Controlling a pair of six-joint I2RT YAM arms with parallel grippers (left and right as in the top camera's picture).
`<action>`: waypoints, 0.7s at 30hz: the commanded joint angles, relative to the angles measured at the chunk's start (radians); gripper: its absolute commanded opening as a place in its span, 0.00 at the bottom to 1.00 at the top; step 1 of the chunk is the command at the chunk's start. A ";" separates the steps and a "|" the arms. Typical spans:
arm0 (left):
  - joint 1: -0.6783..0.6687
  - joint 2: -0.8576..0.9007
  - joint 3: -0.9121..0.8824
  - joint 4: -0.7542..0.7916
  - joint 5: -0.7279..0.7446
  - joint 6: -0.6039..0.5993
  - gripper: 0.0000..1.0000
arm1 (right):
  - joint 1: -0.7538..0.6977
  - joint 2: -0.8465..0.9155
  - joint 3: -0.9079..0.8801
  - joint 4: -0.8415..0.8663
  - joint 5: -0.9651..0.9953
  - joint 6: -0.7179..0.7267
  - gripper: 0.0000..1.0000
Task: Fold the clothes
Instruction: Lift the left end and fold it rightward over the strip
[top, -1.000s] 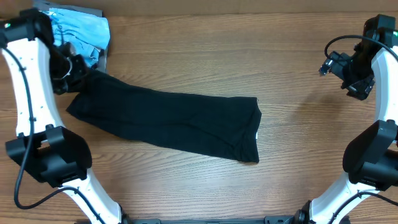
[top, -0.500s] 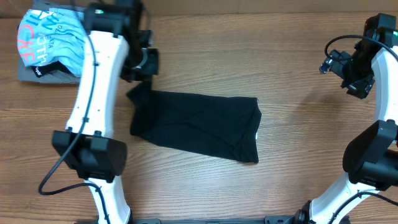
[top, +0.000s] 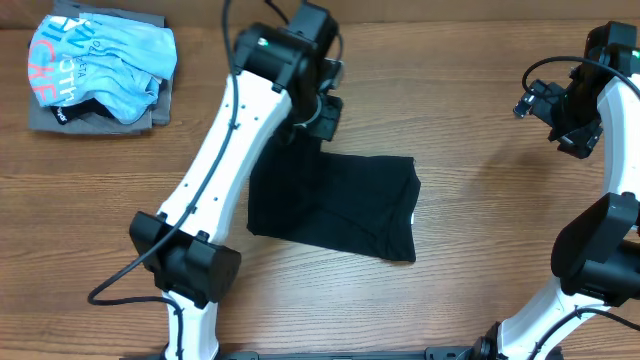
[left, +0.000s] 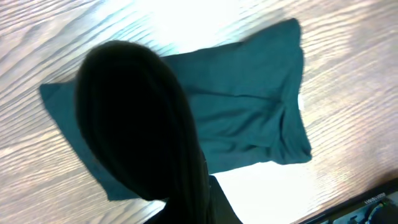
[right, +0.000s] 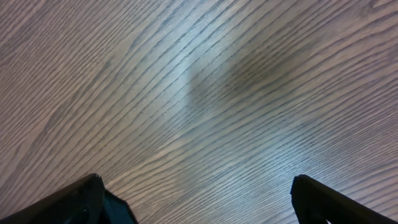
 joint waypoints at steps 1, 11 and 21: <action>-0.030 -0.021 0.016 0.020 -0.003 -0.020 0.04 | 0.000 -0.001 -0.004 0.003 -0.001 -0.003 1.00; -0.070 -0.020 -0.107 0.078 -0.003 -0.013 0.04 | 0.000 -0.001 -0.004 0.003 -0.001 -0.003 1.00; -0.081 -0.020 -0.290 0.244 0.172 0.048 0.04 | 0.000 -0.001 -0.004 0.003 -0.001 -0.003 1.00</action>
